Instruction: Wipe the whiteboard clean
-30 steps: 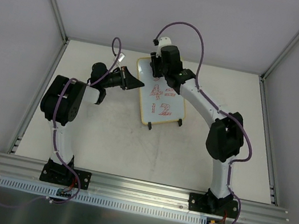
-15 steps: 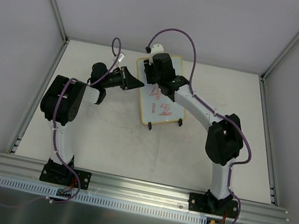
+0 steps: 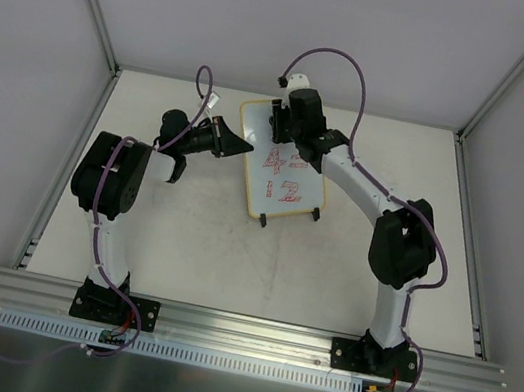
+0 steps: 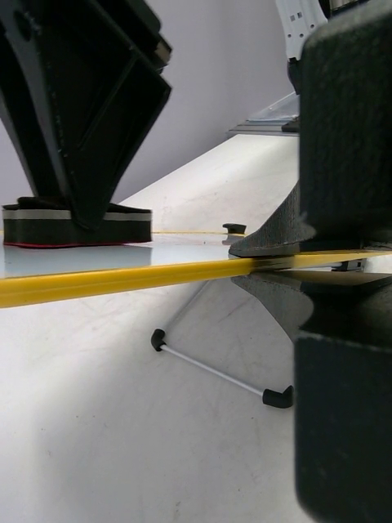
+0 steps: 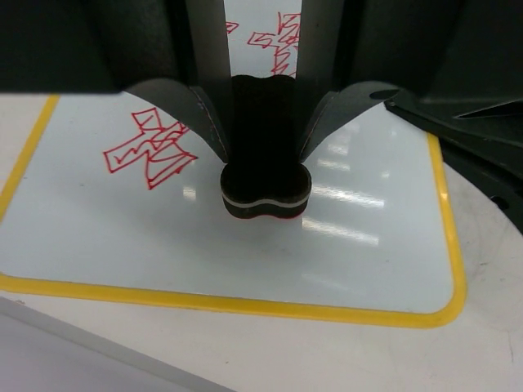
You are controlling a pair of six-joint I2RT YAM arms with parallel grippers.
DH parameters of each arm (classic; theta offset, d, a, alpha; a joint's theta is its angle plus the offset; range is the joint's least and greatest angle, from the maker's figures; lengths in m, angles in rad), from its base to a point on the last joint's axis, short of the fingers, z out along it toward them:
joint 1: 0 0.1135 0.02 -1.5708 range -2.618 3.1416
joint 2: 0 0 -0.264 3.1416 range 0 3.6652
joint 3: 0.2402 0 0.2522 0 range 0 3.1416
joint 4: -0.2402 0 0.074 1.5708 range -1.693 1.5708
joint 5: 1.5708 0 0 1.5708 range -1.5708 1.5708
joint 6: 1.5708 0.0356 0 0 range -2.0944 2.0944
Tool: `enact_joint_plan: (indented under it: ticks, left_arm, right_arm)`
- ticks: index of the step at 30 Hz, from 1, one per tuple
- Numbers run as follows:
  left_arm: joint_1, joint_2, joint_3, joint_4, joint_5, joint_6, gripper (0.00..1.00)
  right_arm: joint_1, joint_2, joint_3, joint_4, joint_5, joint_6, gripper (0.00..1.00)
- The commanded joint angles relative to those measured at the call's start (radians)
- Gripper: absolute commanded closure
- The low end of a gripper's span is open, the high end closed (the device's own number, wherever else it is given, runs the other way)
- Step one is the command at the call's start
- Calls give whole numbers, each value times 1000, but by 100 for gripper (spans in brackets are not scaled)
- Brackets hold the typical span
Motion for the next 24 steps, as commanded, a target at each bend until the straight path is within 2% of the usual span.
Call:
enact_joint_plan:
  ticks: [1, 11, 24]
  left_arm:
    - [-23, -10, -3, 59, 35, 104, 100]
    - [-23, -13, -9, 58, 36, 112, 100]
    - [-23, -13, -9, 52, 35, 117, 100]
  right_arm:
    - [-100, -15, -29, -52, 85, -10, 100]
    - [-183, -27, -41, -50, 106, -36, 100]
    - [-205, -57, -105, -15, 115, -38, 100]
